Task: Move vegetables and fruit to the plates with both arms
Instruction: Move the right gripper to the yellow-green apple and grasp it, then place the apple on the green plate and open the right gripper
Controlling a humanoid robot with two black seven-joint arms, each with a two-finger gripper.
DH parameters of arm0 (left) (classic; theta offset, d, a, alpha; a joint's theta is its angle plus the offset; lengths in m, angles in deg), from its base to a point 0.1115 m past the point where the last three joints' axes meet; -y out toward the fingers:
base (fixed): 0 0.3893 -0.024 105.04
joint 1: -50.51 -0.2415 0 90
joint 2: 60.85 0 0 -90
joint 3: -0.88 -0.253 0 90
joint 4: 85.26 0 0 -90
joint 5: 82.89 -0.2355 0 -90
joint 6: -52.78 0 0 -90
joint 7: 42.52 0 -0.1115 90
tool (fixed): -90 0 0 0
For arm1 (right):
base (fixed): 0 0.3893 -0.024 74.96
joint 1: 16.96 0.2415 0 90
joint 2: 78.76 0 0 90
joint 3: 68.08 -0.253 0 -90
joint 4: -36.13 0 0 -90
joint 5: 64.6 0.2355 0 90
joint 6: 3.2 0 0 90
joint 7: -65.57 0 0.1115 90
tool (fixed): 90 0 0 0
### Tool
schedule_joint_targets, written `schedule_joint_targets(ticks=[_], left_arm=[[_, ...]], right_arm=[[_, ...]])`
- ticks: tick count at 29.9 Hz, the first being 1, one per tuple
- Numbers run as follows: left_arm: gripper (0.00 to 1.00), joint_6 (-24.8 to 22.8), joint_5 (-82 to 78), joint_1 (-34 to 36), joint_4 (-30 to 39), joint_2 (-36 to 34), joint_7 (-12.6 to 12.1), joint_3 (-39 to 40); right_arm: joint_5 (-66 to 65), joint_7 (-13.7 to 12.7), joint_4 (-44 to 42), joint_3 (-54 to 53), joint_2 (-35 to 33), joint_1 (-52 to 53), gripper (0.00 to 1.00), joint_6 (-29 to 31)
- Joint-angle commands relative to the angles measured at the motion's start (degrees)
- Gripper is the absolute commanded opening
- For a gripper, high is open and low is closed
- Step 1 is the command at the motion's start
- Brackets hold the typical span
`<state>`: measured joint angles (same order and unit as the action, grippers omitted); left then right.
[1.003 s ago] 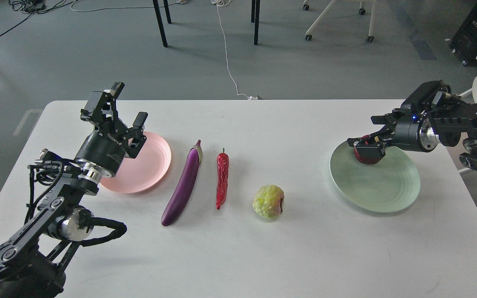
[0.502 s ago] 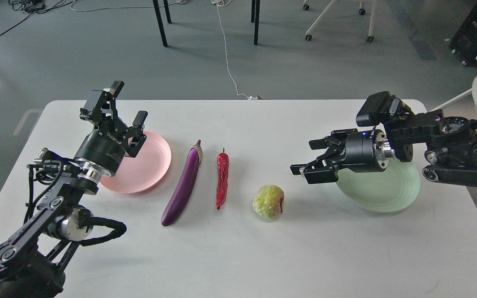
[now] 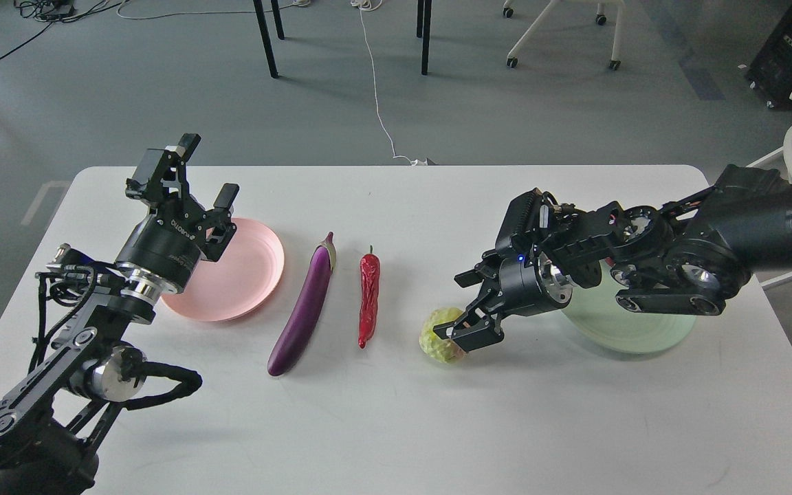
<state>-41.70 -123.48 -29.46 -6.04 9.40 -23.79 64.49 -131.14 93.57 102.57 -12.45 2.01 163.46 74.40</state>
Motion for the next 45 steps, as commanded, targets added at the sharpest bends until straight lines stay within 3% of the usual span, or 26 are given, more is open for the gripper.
schedule_joint_targets(ticks=[1,10,15,19,23,25,31,45], left_arm=[[0.98,0.0,-0.01,-0.1,0.06,-0.11,0.08,0.2],[0.98,0.0,0.08,-0.19,0.06,-0.11,0.25,0.37],[0.98,0.0,0.08,-0.28,0.06,-0.11,0.25,0.64],[0.98,0.0,0.08,-0.63,0.06,-0.11,0.34,0.72],[0.98,0.0,0.08,-0.63,0.06,-0.2,0.34,0.81],[0.98,0.0,0.08,-0.63,0.06,-0.11,0.34,0.9],[0.98,0.0,0.08,-0.63,0.06,-0.2,0.34,0.99],[0.98,-0.09,0.08,-0.54,0.06,0.07,0.25,0.72]], right_arm=[[0.01,0.0,-0.7,0.78,2.02,-0.07,0.98,0.0],[0.1,0.0,-3.07,3.25,5.27,-0.68,0.97,-0.08],[0.8,0.0,-3.07,3.86,6.32,-1.39,0.9,-0.26],[2.56,0.0,-3.07,6.32,7.82,-1.39,0.75,-1.31],[2.82,0.0,-3.07,6.85,8.08,-1.3,0.46,-1.84],[2.82,0.0,-3.07,6.85,8.0,-1.13,0.38,-1.93],[2.91,0.0,-2.9,5.8,4.05,2.12,0.39,-4.56],[-4.64,0.0,-3.77,4.83,-18.54,3.89,0.44,-4.92]])
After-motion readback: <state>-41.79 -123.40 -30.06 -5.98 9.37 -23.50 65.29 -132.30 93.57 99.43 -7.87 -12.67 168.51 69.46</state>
